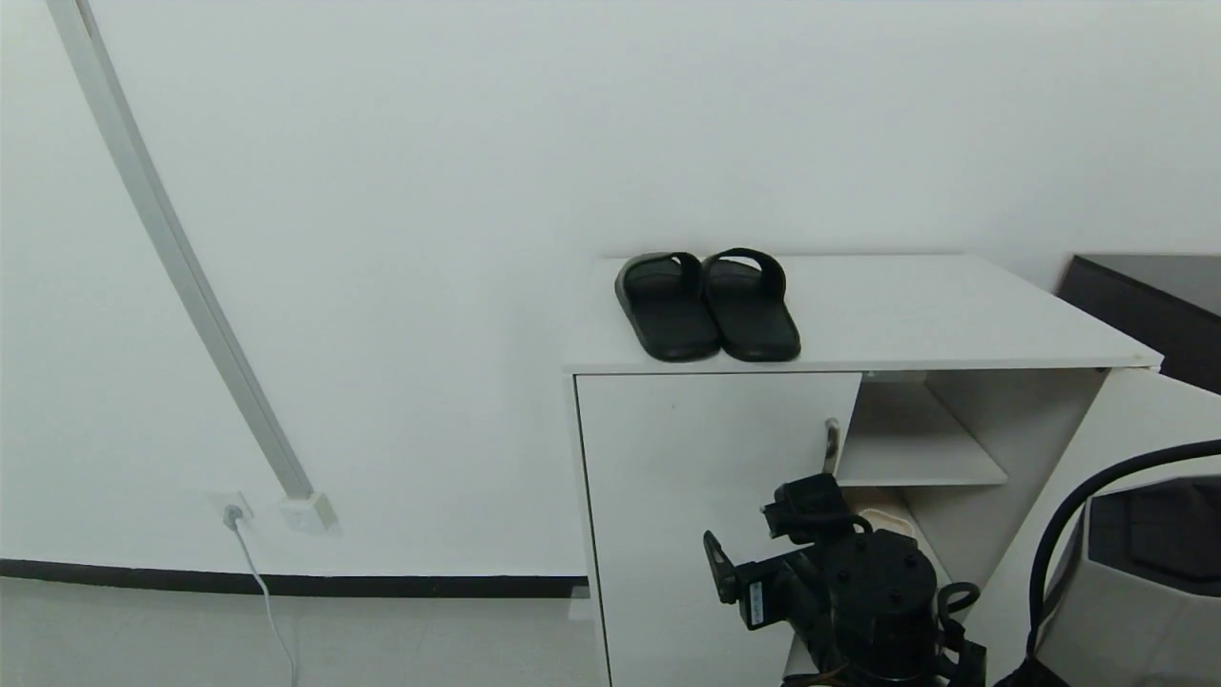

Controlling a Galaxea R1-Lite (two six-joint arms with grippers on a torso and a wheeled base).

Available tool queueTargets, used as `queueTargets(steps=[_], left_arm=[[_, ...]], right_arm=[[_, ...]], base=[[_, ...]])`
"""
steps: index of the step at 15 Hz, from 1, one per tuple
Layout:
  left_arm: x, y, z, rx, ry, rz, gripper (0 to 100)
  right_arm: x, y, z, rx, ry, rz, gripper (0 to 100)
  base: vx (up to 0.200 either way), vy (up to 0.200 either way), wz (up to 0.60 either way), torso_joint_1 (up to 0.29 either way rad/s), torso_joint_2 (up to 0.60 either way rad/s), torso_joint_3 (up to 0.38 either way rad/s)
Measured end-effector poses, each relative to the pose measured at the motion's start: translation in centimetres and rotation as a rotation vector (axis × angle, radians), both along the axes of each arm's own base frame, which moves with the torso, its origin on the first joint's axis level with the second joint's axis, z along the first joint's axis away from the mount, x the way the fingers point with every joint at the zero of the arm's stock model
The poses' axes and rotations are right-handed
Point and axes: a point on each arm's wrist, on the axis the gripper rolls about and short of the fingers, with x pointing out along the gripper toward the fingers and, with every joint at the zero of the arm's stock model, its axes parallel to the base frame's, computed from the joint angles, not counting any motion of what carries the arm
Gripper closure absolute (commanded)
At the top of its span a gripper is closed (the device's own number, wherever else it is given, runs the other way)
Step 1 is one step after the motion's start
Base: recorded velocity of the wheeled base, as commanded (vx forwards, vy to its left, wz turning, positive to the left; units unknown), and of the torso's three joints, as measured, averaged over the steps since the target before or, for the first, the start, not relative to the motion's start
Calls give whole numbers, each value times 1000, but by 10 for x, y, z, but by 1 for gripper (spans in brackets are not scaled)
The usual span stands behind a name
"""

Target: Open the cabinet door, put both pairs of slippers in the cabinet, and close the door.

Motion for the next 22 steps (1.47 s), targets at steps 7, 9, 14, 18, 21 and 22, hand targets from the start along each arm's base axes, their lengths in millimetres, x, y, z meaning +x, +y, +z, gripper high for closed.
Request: queueTargets(steps=[7, 9, 14, 18, 21, 22], left_arm=[[0, 0, 0, -1, 0, 0, 100], [0, 0, 0, -1, 0, 0, 100], [0, 0, 0, -1, 0, 0, 100], [0, 0, 0, 4, -1, 0, 100], [0, 0, 0, 2, 0, 0, 100], [0, 0, 0, 2, 0, 0, 100]], right_arm=[[0, -1, 1, 2, -3, -2, 0], [0, -1, 1, 2, -2, -2, 0], [1, -2, 0, -3, 0, -5, 0], [4, -1, 3, -34, -24, 0, 0], [9, 3, 12, 2, -74, 39, 0], [12, 6, 15, 12, -81, 47, 0]], base=[[0, 0, 0, 211, -521, -313], [0, 0, 0, 241, -554, -315], [0, 0, 0, 262, -590, -339], [0, 0, 0, 177, -392, -207], [0, 0, 0, 9, -22, -12], [0, 0, 0, 0, 0, 0]])
